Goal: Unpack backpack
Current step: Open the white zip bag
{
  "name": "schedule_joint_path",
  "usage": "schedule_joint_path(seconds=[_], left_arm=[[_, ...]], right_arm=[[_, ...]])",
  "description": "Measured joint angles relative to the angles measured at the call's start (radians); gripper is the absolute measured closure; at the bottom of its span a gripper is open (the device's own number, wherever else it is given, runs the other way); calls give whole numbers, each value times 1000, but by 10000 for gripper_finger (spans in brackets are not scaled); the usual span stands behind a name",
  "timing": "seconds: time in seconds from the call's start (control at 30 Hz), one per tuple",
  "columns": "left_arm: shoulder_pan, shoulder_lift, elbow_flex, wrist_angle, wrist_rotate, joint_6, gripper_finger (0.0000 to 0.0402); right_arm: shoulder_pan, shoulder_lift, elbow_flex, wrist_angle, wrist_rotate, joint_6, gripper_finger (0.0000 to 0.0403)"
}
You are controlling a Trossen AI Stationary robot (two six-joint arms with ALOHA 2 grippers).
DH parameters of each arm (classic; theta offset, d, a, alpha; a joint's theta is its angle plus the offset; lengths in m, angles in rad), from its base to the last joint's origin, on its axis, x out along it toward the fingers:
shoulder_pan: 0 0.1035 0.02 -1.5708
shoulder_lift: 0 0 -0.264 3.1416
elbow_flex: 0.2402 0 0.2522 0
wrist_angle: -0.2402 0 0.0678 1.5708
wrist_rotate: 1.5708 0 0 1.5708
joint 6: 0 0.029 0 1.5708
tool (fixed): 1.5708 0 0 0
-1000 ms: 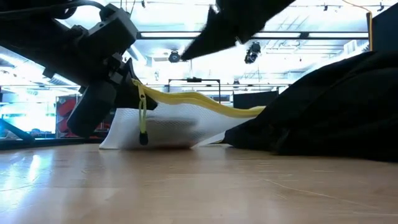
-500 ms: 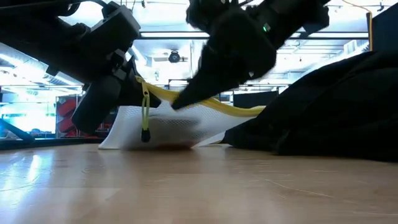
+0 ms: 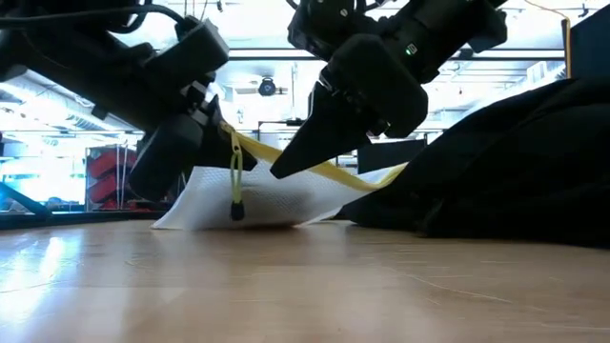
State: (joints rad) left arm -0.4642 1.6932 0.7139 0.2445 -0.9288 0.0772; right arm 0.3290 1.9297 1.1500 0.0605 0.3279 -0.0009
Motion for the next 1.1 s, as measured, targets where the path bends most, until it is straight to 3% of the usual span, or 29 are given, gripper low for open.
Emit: schedule_joint_path(seconds=[0.33,0.53,0.73,1.1], left_arm=[[12,0,0,-2,58,-14,401],[8,0,0,-3,91,-73,401],[-18,0,0,-2,134,-82,402],[-15,0,0,4,107,-56,402]], right_arm=[[-26,0,0,26,-8,-25,365],[-26,0,0,26,-10,79,366],[-25,0,0,26,-10,146,358],[-32,0,0,27,-10,135,319]])
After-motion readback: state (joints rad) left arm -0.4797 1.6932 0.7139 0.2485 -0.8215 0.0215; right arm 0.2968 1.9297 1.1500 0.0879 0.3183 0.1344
